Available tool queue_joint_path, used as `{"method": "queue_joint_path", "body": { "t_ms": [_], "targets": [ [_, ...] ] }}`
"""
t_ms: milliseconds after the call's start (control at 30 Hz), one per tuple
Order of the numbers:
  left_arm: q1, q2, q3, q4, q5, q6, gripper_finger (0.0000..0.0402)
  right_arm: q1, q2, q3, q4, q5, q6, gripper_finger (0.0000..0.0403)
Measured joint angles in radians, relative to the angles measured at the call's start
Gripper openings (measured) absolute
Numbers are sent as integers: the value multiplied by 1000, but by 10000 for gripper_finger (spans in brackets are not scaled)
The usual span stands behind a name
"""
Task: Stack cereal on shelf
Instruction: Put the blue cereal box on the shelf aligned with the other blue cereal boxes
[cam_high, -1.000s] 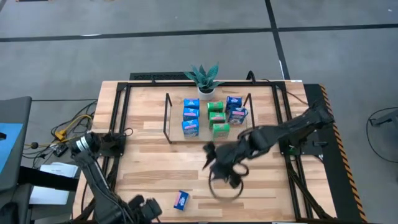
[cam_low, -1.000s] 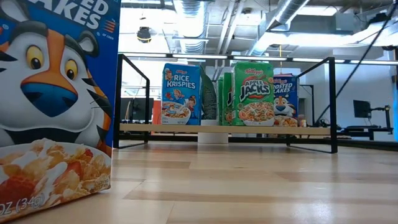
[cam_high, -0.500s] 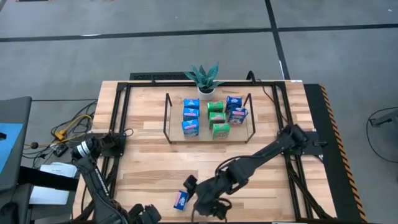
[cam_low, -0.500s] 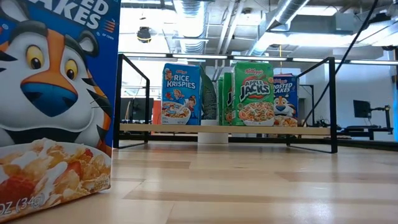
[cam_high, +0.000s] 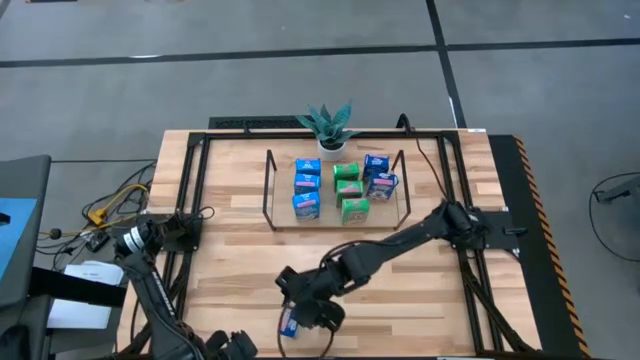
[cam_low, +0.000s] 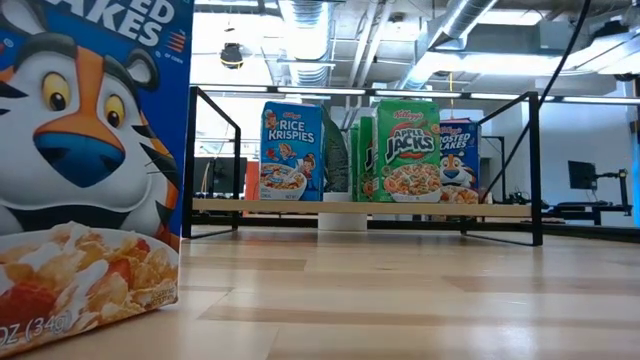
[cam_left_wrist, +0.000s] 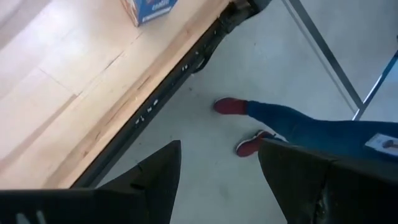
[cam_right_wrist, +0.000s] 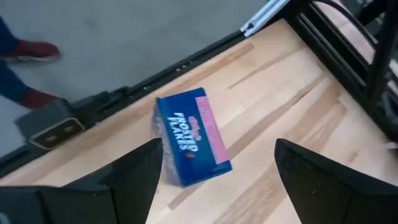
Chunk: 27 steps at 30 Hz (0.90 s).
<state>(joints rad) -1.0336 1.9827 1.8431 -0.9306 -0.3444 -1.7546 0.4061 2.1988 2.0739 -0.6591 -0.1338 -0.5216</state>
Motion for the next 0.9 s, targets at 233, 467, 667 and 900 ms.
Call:
{"method": "queue_joint_path", "body": {
  "t_ms": [233, 467, 667, 900],
  "targets": [
    [2, 0, 0, -45, -30, 2, 203, -58, -1, -2, 8, -137, -7, 332],
    [2, 0, 0, -75, -58, 3, 203, -64, 41, -7, 37, -217, 3, 337],
    [2, 0, 0, -92, -71, 3, 203, -53, 99, -6, 75, -212, 0, 334],
    [2, 0, 0, -113, -88, 22, 203, -58, 99, -2, 66, -209, 6, 334]
  ]
}}
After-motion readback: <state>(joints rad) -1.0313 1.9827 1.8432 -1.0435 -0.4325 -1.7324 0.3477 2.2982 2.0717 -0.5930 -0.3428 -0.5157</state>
